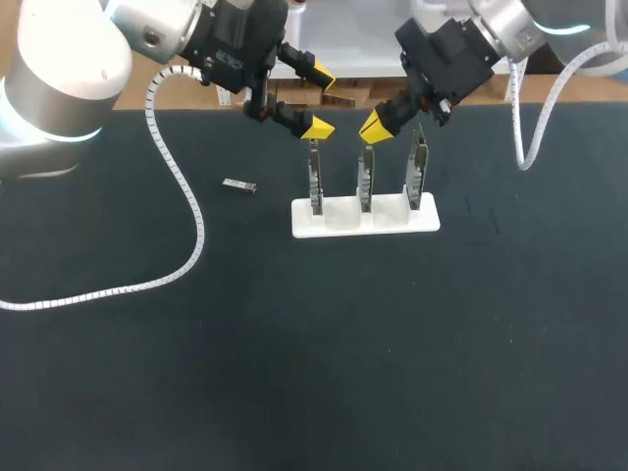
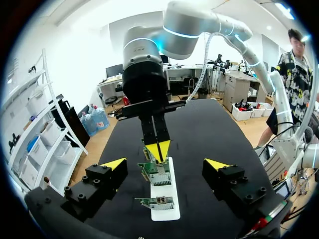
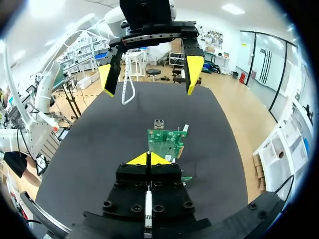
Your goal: Pick up the optical module with the left hand, and insert it into the network port with the right hand.
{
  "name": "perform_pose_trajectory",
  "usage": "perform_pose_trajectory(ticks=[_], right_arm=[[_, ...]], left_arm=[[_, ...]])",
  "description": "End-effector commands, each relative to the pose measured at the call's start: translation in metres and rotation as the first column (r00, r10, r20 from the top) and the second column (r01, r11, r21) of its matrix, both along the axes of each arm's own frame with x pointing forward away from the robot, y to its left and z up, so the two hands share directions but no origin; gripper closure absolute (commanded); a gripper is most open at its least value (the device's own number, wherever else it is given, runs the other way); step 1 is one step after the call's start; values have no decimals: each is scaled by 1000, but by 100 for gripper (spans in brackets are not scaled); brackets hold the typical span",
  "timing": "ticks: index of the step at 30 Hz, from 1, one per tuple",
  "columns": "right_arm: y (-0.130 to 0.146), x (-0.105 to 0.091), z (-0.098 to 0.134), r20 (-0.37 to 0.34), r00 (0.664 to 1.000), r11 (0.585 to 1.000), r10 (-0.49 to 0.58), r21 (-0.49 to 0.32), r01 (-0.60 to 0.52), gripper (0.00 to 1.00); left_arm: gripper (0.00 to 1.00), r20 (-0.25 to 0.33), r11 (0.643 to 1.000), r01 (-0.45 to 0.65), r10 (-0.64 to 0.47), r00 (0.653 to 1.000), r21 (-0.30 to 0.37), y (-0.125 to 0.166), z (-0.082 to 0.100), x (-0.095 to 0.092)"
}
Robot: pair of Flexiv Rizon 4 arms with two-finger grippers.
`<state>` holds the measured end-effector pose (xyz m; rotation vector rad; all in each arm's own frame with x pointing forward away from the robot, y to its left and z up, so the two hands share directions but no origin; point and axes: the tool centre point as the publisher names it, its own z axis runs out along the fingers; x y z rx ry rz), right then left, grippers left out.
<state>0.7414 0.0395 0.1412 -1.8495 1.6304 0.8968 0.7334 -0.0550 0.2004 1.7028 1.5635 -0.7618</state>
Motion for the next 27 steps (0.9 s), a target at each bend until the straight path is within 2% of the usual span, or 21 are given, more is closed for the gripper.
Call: perform_pose_trajectory(ticks=[1,7,14,15,16,17,27], right_arm=[[-1,1,-8,2,1000,1000,3,4,-3,100],[-4,0,20,67,998,1000,1,13,-2,100],[-20,-7,47,111,994,1000,-22,12,21,100],[-22,-9,48,116,993,1000,-30,6,29,94],[-24,-10,50,114,993,999,-37,3,37,65],[-27,-11,51,111,993,999,-47,10,47,0],[-55,-27,55,101,992,997,-79,-1,79,0]], left_arm=[[0,-5,1000,1,-1,1000,7,-1,1,2],[0,-5,1000,1,-1,1000,7,-1,1,2],[0,-5,1000,1,-1,1000,7,-1,1,2],[0,-5,1000,1,-1,1000,7,-1,1,2],[0,-5,1000,1,-1,1000,7,-1,1,2],[0,-5,1000,1,-1,1000,7,-1,1,2],[0,-5,1000,1,-1,1000,7,-1,1,2]])
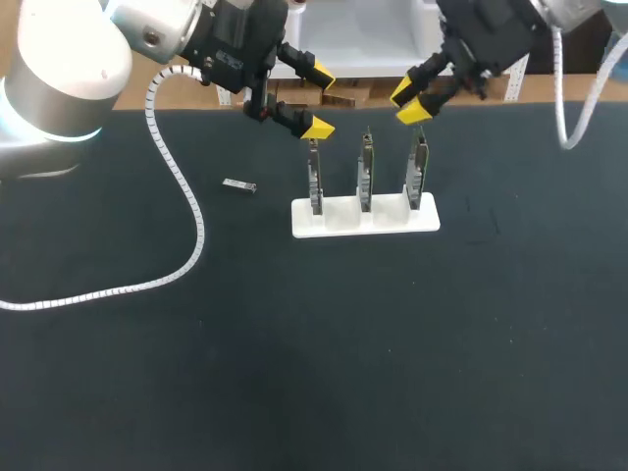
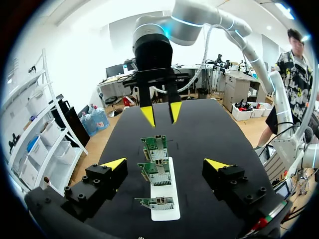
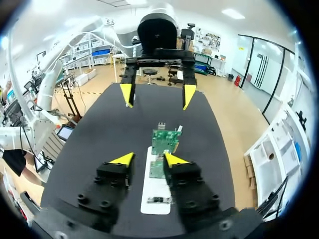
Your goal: Pick up the optical module with the left hand, and insert it into the network port with the right hand.
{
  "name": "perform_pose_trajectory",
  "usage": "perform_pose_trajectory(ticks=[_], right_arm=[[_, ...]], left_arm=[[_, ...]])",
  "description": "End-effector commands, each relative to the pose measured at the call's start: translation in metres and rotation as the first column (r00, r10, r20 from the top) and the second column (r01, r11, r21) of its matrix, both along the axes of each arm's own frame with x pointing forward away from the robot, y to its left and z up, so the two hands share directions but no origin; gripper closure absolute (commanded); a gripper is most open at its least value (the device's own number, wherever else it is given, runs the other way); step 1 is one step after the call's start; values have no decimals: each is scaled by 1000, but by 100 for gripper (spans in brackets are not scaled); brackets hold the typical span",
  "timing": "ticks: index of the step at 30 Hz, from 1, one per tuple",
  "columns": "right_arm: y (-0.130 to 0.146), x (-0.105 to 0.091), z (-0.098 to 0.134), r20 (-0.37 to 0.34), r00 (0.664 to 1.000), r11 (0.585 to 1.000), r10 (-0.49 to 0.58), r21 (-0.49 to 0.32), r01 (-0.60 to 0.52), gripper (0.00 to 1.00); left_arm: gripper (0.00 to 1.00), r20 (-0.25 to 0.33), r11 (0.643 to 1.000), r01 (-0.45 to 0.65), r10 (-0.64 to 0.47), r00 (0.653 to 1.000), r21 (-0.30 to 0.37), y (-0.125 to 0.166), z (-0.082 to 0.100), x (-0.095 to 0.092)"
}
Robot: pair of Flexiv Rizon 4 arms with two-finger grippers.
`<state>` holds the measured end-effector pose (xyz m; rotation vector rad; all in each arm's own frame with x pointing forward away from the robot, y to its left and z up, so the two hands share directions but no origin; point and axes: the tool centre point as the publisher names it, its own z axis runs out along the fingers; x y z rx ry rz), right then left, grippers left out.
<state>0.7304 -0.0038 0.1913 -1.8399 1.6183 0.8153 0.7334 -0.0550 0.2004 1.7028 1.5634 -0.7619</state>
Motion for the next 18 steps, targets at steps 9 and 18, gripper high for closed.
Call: perform_pose_trajectory(ticks=[9,18], right_arm=[[-41,-26,22,42,997,997,-64,-49,66,0],[-60,-28,11,-12,999,997,-46,-67,45,0]], left_arm=[[0,-5,1000,1,-1,1000,7,-1,1,2],[0,-5,1000,1,-1,1000,7,-1,1,2]])
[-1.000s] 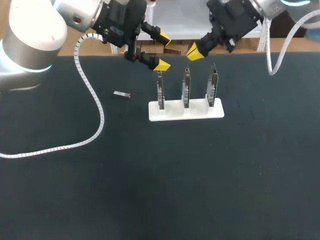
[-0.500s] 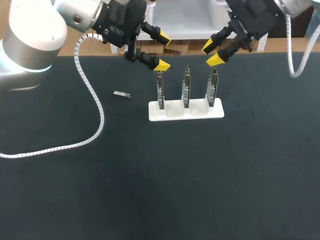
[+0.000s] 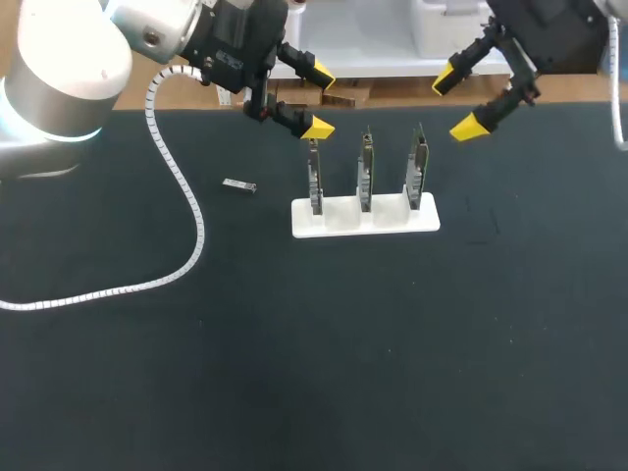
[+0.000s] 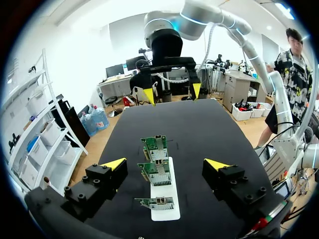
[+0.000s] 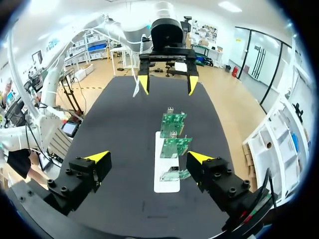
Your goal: Pick up the optical module with the left hand, and insert it into the network port with the right hand.
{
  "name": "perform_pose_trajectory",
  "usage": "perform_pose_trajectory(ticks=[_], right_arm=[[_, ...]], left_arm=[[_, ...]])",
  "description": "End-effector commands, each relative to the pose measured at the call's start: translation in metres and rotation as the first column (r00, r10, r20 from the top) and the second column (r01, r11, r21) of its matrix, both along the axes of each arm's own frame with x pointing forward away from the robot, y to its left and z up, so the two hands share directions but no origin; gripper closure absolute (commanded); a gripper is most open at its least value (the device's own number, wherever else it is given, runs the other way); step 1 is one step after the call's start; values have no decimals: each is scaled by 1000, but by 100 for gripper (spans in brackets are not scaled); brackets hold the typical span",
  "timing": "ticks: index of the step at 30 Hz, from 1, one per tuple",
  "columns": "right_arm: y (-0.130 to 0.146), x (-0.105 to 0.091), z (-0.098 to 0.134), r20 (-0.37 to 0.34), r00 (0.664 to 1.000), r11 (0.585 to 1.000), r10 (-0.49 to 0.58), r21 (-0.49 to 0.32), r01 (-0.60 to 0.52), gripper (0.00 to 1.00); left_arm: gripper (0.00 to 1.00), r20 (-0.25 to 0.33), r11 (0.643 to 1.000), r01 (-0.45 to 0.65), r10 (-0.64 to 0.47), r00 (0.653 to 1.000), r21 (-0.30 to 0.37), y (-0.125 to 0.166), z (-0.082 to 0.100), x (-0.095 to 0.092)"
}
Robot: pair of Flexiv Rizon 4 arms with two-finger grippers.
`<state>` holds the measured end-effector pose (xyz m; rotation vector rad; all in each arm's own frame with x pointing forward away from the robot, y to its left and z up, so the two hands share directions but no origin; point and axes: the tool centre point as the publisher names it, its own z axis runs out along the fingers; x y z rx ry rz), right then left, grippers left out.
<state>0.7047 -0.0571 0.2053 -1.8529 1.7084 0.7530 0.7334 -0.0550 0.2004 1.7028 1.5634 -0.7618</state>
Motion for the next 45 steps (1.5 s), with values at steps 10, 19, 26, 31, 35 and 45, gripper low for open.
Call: perform_pose_trajectory(ticks=[10,19,26,31,35,45], right_arm=[[-17,1,3,-20,999,999,45,30,-44,0],[-36,5,4,-47,998,999,49,12,-48,0],[-30,7,4,-30,998,999,47,23,-47,0],[-25,10,1,-22,999,999,39,21,-39,0],[-22,12,2,-31,999,999,35,11,-34,0],[-22,12,2,-31,999,999,35,11,-34,0]], left_arm=[[0,-5,1000,1,-1,1000,7,-1,1,2],[0,-5,1000,1,-1,1000,7,-1,1,2],[0,-5,1000,1,-1,1000,7,-1,1,2],[0,-5,1000,1,-1,1000,7,-1,1,2],[0,-5,1000,1,-1,1000,7,-1,1,2],[0,-5,1000,1,-1,1000,7,-1,1,2]])
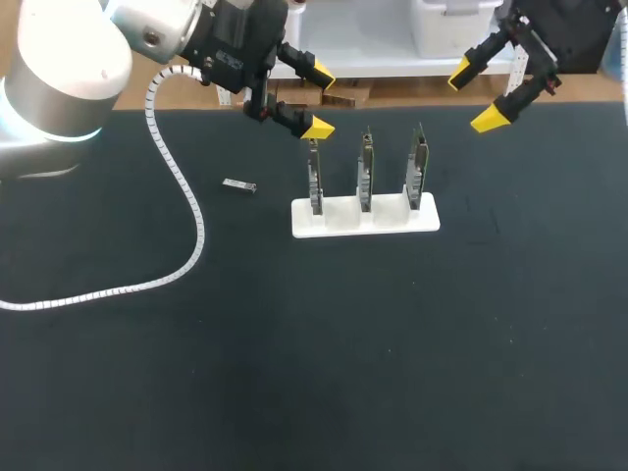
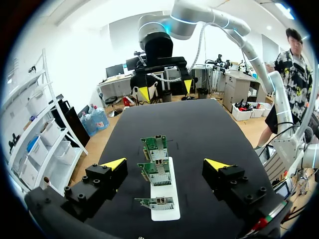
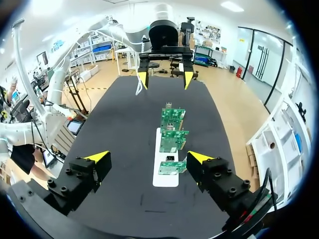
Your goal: Pick up the optical module with the left hand, and insert it into the network port with the right hand.
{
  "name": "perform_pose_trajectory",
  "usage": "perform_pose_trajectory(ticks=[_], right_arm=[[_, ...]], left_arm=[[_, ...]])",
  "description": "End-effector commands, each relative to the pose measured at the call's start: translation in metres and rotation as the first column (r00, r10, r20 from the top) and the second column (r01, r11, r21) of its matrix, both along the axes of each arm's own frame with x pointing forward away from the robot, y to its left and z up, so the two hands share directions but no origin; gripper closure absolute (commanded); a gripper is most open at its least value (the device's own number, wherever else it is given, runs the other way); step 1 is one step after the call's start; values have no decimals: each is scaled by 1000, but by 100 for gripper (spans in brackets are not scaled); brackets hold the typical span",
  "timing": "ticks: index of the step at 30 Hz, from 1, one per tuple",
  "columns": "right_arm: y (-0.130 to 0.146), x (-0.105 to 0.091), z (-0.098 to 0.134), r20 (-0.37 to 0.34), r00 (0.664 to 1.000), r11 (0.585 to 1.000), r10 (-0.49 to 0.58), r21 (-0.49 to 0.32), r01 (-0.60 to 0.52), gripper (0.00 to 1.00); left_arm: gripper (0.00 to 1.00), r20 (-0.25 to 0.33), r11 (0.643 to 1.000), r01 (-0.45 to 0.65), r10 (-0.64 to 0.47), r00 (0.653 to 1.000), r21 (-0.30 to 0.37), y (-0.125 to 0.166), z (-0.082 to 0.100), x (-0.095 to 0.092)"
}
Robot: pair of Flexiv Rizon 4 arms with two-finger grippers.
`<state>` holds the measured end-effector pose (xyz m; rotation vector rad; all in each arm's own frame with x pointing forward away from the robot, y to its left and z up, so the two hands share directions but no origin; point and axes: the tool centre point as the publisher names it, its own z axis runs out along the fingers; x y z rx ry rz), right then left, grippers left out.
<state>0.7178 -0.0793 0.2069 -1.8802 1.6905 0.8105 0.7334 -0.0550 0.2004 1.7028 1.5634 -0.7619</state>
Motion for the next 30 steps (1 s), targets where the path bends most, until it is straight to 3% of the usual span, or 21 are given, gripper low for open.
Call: perform_pose_trajectory(ticks=[1,12,15,20,22,30], right_arm=[[0,-1,0,2,1000,1000,-3,-1,3,0],[0,-1,0,2,1000,1000,-3,-1,3,0],[0,-1,0,2,1000,1000,-3,-1,3,0],[0,-1,0,2,1000,1000,-3,-1,3,0],[0,-1,0,2,1000,1000,-3,-1,3,0],[0,-1,0,2,1000,1000,-3,-1,3,0]], left_arm=[[0,-5,1000,1,-1,1000,7,-1,1,2],[0,-5,1000,1,-1,1000,7,-1,1,2],[0,-6,999,33,-33,999,39,12,5,6],[0,15,1000,23,-23,1000,8,41,15,18],[0,42,998,4,-7,999,70,50,11,23],[0,-9,979,-15,17,1000,206,92,-13,44]])
